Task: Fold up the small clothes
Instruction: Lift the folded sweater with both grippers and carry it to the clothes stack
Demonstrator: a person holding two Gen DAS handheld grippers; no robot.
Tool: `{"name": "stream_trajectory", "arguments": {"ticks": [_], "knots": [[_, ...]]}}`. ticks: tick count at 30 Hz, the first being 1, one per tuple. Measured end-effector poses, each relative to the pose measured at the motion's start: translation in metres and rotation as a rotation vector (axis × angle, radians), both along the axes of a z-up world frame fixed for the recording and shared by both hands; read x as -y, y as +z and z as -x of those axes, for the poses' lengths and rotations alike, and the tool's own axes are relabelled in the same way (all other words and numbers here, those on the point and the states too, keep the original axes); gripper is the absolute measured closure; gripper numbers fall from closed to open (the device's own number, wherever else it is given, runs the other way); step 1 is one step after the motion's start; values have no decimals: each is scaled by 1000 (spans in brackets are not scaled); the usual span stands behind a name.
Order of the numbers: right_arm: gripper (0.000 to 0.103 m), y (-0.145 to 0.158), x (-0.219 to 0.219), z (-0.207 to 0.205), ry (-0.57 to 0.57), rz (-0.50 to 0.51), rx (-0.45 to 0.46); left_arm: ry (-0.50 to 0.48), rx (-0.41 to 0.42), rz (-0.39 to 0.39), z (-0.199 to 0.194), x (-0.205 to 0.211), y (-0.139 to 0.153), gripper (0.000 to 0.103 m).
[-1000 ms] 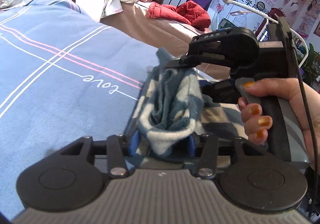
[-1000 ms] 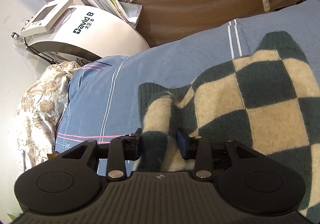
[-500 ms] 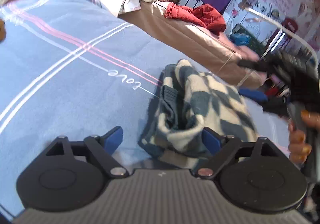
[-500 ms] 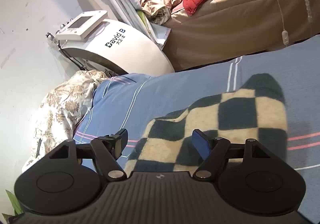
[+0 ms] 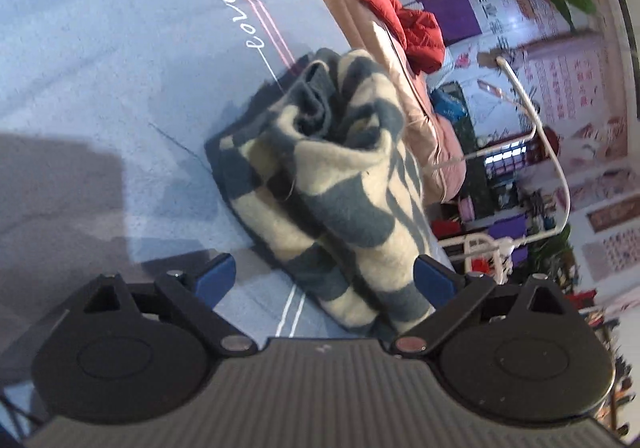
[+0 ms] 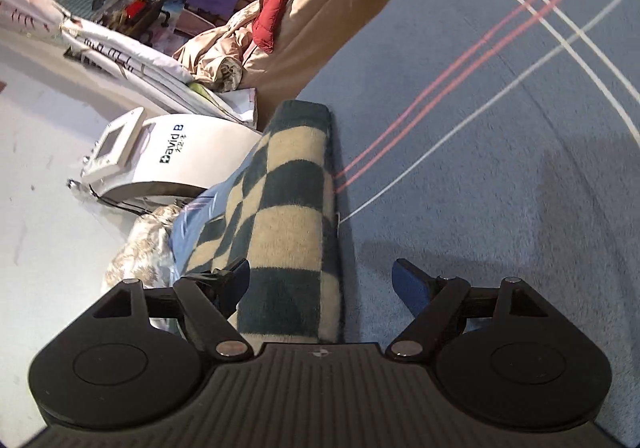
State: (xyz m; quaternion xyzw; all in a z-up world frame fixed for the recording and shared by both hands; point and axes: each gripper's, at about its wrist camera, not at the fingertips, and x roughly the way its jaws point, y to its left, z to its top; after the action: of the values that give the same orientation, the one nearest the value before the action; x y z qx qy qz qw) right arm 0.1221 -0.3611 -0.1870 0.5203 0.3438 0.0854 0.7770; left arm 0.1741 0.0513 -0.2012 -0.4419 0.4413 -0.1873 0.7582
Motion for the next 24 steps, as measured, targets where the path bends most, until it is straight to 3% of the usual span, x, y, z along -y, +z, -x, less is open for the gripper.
{"name": "stream_trajectory", "arguments": {"ticks": [2,5,10,15,21,24], "knots": [[0,-3,-3,-5,17,-53,7,43,-20,21,-7,2,-10,6],[0,-3,-10,-16,29,-49,10,79,-27,48,-19,2,-22,6],[0,-15,-13,-32,31,-92,3,60,5,5,-38,11,-21,8],[0,-18,-20,-53,69,-64,0,34,-21,-19,-58,20,-15,16],[0,-32,-20,-85,36,-159,-11,50,-61,29,-86,28,-22,27],[0,-32,-23,-101,40,-153,-9,46,-56,25,-96,34,-27,33]]}}
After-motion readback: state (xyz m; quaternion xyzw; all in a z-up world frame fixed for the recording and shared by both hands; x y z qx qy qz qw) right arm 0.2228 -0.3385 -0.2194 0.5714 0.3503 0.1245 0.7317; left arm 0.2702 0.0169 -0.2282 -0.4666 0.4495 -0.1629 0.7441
